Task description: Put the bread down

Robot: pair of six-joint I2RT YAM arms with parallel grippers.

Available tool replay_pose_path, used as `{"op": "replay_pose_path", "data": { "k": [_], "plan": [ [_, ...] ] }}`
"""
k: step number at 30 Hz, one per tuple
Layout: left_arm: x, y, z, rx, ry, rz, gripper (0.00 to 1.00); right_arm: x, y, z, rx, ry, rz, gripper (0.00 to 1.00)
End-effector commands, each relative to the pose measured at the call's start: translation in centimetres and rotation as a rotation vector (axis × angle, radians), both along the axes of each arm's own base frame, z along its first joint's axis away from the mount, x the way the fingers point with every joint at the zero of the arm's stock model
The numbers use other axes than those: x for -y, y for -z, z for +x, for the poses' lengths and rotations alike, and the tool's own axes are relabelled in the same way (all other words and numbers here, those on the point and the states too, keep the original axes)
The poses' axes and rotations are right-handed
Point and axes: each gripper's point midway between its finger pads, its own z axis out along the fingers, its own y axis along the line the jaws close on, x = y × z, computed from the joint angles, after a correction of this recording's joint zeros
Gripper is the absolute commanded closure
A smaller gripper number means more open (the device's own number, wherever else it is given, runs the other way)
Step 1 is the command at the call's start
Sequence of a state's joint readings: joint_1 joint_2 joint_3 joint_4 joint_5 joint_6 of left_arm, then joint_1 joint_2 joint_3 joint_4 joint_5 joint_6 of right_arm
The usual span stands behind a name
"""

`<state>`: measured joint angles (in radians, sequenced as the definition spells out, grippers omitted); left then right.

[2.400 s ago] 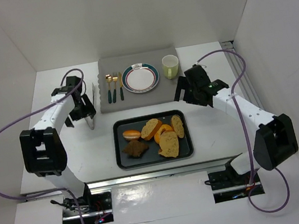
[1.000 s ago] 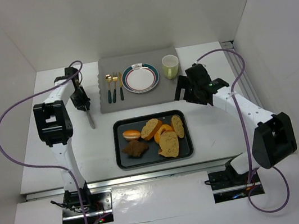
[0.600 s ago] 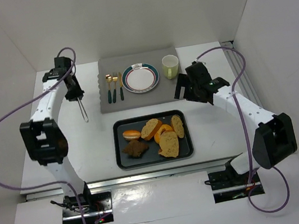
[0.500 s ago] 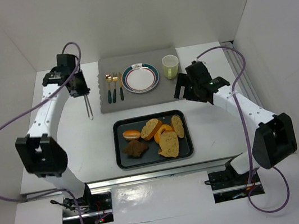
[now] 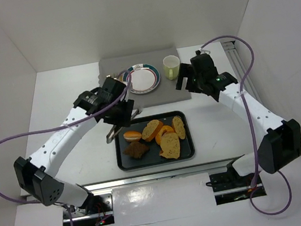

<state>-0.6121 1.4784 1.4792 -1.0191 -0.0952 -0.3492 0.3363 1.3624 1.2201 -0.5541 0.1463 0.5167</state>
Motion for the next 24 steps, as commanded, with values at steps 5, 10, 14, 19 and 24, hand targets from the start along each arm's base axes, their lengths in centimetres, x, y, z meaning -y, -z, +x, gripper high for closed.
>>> {"op": "replay_pose_path", "data": {
  "k": [5,10,14,19,24],
  "plan": [
    [2.6,-2.4,-3.0,0.052,0.103,-0.012,0.36,0.8,-2.7,0.4,0.08,0.024,0.004,0.0],
    [4.7,-1.0,-3.6,0.056,0.156,0.04,0.34,1.3,-2.5,-0.4,0.079,0.04,0.005,0.0],
    [5.4,0.0,-3.1,0.075,0.147,0.126,0.33,1.5,-2.4,-0.6,0.081,0.047,0.0,0.0],
    [6.7,2.2,-3.3,0.027,0.176,0.136,0.33,1.7,-1.6,-1.0,0.054,0.047,-0.01,0.0],
    [7.4,3.7,-3.7,-0.014,0.188,0.146,0.33,1.9,-1.6,-1.0,0.056,0.056,-0.017,0.0]
  ]
}}
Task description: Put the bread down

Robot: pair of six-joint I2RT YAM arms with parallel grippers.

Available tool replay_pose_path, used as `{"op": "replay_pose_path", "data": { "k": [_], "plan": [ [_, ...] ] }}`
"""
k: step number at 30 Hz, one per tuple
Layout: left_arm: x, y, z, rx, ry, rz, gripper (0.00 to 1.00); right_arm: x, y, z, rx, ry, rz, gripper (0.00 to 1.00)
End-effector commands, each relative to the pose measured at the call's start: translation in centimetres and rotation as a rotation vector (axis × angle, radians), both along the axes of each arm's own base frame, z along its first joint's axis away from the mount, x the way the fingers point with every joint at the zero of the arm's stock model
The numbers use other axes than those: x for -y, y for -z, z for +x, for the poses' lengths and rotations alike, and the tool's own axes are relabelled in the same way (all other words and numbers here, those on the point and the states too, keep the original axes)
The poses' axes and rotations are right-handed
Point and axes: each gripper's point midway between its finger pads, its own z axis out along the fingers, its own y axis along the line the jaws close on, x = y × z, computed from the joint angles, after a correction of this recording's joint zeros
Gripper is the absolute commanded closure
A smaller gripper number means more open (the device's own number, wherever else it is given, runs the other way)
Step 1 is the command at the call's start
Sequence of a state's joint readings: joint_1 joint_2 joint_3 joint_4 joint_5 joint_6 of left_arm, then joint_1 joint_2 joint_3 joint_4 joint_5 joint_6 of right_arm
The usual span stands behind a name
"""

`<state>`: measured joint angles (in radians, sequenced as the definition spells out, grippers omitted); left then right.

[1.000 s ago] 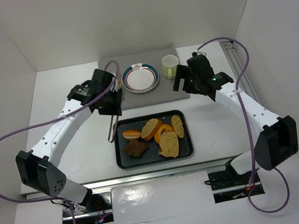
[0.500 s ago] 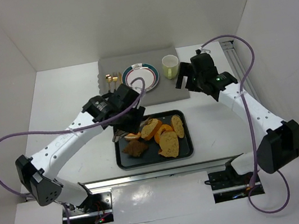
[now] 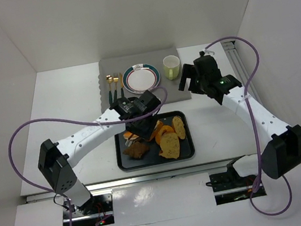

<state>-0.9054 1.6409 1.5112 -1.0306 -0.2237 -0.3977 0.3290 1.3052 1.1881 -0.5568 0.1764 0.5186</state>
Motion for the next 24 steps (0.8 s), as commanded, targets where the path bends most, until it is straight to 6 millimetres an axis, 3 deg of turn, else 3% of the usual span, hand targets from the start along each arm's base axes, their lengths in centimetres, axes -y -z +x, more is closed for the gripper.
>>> {"op": "replay_pose_path", "data": {
  "k": [1,5,6,10,16,24],
  "plan": [
    [0.8,0.1,0.3,0.008,-0.008,-0.012,0.35,0.8,-0.6,-0.3,0.02,0.024,-0.011,0.0],
    [0.5,0.6,0.5,0.003,-0.004,0.022,0.5,0.8,-0.6,-0.3,0.02,0.024,-0.011,0.0],
    [0.5,0.3,0.5,0.004,0.004,0.025,0.59,0.8,-0.6,-0.3,0.02,0.024,-0.011,0.0],
    [1.0,-0.2,0.1,-0.015,0.024,0.0,0.65,0.7,-0.2,-0.2,0.01,0.024,-0.014,0.0],
    [0.8,-2.5,0.5,0.02,0.004,-0.012,0.98,0.6,-0.2,-0.2,0.008,0.016,-0.009,0.0],
    [0.3,-5.8,0.3,0.054,-0.01,-0.045,1.0,0.4,-0.2,-0.3,0.005,0.014,0.005,0.0]
  ]
}}
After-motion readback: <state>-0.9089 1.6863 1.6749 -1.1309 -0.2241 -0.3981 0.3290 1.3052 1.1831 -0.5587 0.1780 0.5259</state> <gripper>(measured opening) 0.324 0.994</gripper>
